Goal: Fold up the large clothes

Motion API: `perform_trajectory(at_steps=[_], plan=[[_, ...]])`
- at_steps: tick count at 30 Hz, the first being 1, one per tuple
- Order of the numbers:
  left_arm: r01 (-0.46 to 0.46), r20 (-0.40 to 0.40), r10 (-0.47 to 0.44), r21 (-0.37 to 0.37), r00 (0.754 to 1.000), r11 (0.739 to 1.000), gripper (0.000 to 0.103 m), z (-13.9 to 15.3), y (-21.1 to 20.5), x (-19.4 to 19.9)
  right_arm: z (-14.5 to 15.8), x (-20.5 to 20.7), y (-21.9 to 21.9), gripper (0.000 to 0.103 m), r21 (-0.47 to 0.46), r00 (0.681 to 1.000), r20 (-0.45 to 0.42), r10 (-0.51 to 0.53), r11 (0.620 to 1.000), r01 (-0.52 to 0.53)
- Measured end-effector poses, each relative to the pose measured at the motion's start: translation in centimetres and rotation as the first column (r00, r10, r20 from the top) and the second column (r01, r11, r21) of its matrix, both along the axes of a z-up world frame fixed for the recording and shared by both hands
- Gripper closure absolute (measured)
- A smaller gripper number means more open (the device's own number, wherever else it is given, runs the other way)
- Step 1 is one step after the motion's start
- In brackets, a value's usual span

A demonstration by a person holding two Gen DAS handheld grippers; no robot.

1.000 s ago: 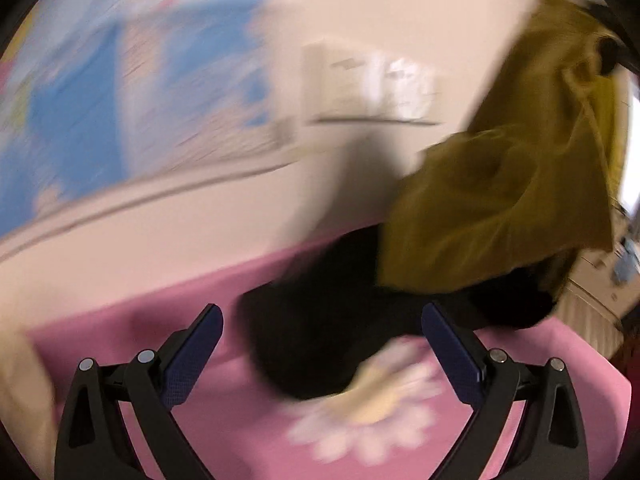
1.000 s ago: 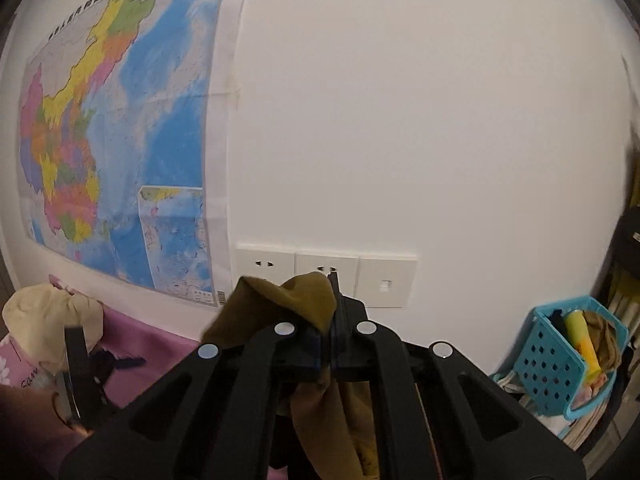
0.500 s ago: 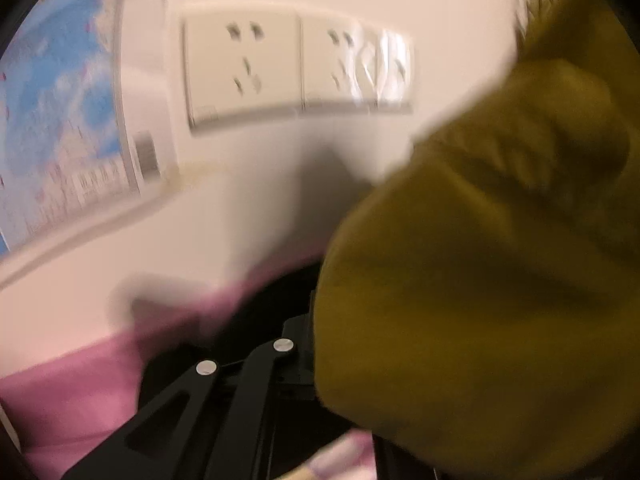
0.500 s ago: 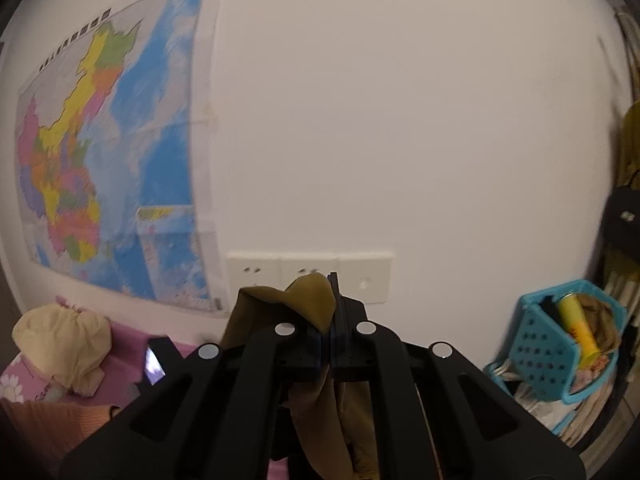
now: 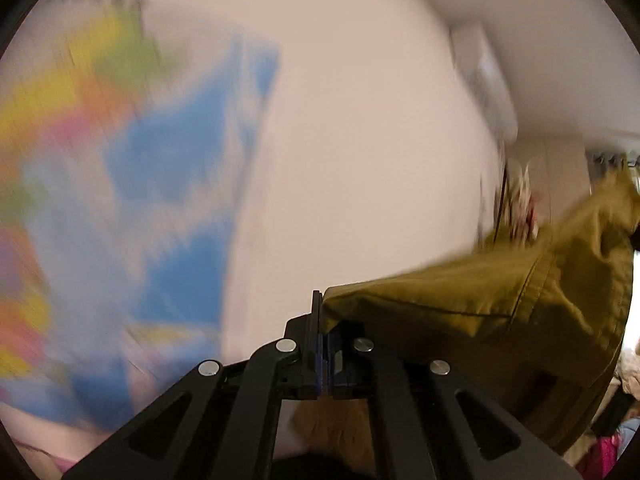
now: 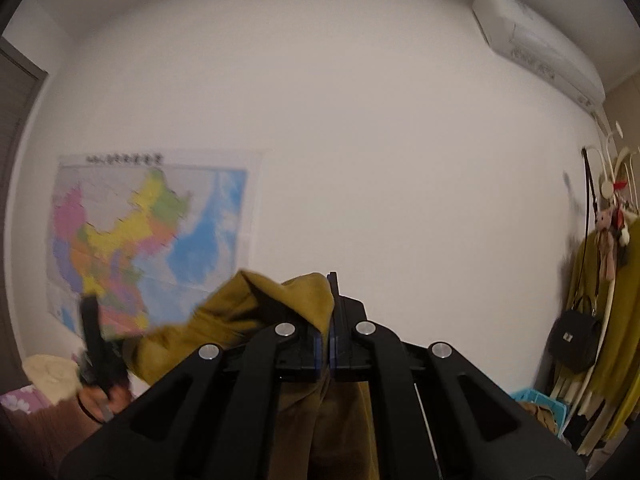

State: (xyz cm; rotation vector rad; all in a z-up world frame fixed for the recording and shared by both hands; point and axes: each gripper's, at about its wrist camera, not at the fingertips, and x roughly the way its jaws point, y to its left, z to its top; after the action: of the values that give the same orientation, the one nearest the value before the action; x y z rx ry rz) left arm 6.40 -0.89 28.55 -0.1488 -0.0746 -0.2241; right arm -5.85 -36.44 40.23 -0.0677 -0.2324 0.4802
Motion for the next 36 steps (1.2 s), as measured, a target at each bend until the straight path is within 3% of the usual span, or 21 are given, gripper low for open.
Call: perform_trajectory(at_steps=[4, 7, 13, 14, 16, 18, 20, 22, 24, 25, 26, 27, 28, 29, 33, 36], plan=[[-0.094, 0.117, 0.089, 0.033, 0.989, 0.995, 0.103, 3.3, 1.9, -9.5, -0.6, -5.2, -0.6, 0.101, 0.012, 0.995, 0.027, 0.097, 0.995, -0.097], [-0.218, 0.179, 0.201, 0.083, 0.963, 0.972, 0.103, 4.0, 2.8, -17.2, -1.8, -8.6, -0.4, 0.101, -0.001, 0.98, 0.038, 0.196, 0.981, -0.196], [-0.419, 0.197, 0.384, 0.186, 0.902, 0.889, 0.103, 3.9, 4.6, -29.2, -4.1, -12.1, 0.6, 0.101, -0.006, 0.913, -0.001, 0.407, 0.913, -0.407], [-0.441, 0.194, 0.406, 0.197, 0.893, 0.876, 0.103, 4.0, 4.7, -29.7, -4.4, -12.2, 0.9, 0.101, 0.001, 0.897, -0.004, 0.442, 0.897, -0.442], [-0.518, 0.179, 0.487, 0.238, 0.855, 0.822, 0.102, 3.4, 4.4, -30.3, -4.8, -11.7, 1.9, 0.101, 0.011, 0.873, -0.028, 0.487, 0.873, -0.487], [-0.548, 0.12, 0.537, 0.274, 0.835, 0.79, 0.102, 2.2, 5.4, -30.6, -5.9, -9.2, 4.4, 0.1, 0.006, 0.853, -0.098, 0.512, 0.858, -0.514], [-0.552, 0.026, 0.571, 0.301, 0.82, 0.778, 0.102, 0.5, 7.5, -28.7, -7.8, -5.0, 7.8, 0.1, 0.017, 0.824, -0.208, 0.528, 0.844, -0.536], [-0.571, -0.087, 0.628, 0.335, 0.774, 0.75, 0.102, -2.5, 9.8, -24.1, -9.9, -1.1, 10.6, 0.1, 0.034, 0.791, -0.293, 0.537, 0.833, -0.553], [-0.585, -0.181, 0.682, 0.389, 0.709, 0.712, 0.102, -6.3, 12.4, -19.5, -12.6, 3.7, 14.0, 0.1, 0.076, 0.739, -0.39, 0.55, 0.819, -0.569], [-0.572, -0.233, 0.688, 0.411, 0.687, 0.71, 0.102, -8.4, 13.7, -17.1, -14.0, 5.9, 15.7, 0.1, 0.072, 0.726, -0.429, 0.537, 0.822, -0.565], [-0.555, -0.292, 0.686, 0.419, 0.666, 0.718, 0.102, -10.6, 15.2, -15.7, -15.8, 8.3, 17.4, 0.1, 0.087, 0.703, -0.48, 0.525, 0.826, -0.557], [-0.534, -0.346, 0.666, 0.407, 0.661, 0.741, 0.103, -12.3, 16.6, -13.9, -17.5, 10.0, 18.8, 0.1, 0.1, 0.673, -0.521, 0.525, 0.82, -0.563], [-0.519, -0.388, 0.658, 0.409, 0.646, 0.75, 0.103, -14.2, 17.6, -12.1, -19.0, 11.6, 20.6, 0.1, 0.077, 0.662, -0.557, 0.501, 0.825, -0.559], [-0.521, -0.423, 0.669, 0.422, 0.611, 0.742, 0.103, -16.2, 18.7, -10.1, -21.3, 13.7, 22.7, 0.1, 0.039, 0.662, -0.608, 0.439, 0.849, -0.527], [-0.461, -0.569, 0.635, 0.438, 0.523, 0.772, 0.103, -24.6, 21.4, -2.9, -28.9, 20.0, 27.4, 0.1, -0.007, 0.572, -0.757, 0.316, 0.871, -0.491], [-0.453, -0.617, 0.606, 0.409, 0.502, 0.792, 0.103, -26.6, 23.1, -0.3, -32.9, 24.0, 28.1, 0.1, 0.007, 0.512, -0.819, 0.257, 0.898, -0.44]])
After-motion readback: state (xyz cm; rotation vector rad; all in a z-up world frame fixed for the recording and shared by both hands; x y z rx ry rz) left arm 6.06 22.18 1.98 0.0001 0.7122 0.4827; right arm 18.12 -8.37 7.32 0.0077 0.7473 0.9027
